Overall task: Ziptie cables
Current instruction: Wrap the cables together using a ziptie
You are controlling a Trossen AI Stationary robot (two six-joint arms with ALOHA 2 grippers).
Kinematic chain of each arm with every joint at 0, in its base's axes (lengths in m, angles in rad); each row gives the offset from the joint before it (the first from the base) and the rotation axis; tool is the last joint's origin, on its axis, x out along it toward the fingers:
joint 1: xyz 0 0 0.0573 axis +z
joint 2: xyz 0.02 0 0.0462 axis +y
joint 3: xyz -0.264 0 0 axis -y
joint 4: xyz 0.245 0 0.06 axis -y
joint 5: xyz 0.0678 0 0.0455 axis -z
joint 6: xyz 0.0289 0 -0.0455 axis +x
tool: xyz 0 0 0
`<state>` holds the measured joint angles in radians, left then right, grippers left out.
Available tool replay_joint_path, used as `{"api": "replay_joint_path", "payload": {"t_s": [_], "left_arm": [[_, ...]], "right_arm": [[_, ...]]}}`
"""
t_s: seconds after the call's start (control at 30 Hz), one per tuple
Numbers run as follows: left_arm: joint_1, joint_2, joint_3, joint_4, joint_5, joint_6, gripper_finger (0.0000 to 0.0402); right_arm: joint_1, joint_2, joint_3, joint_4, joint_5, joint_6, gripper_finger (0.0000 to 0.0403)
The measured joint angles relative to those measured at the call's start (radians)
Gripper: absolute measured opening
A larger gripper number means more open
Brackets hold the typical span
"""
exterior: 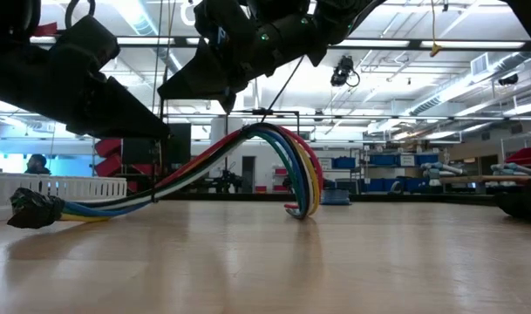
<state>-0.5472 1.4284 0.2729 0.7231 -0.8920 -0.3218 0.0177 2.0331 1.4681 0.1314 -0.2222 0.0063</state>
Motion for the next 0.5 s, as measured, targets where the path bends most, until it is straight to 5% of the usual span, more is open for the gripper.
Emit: {"api": "replay_joint_path", "payload": {"t_s": [0.5], "left_arm": [[0.0,0.0,0.0,-0.012,-0.043,0.0,0.0044]], "right_arm": [[0.0,-0.057,0.0,-0.026,0.052,-0.004,0.0]]}}
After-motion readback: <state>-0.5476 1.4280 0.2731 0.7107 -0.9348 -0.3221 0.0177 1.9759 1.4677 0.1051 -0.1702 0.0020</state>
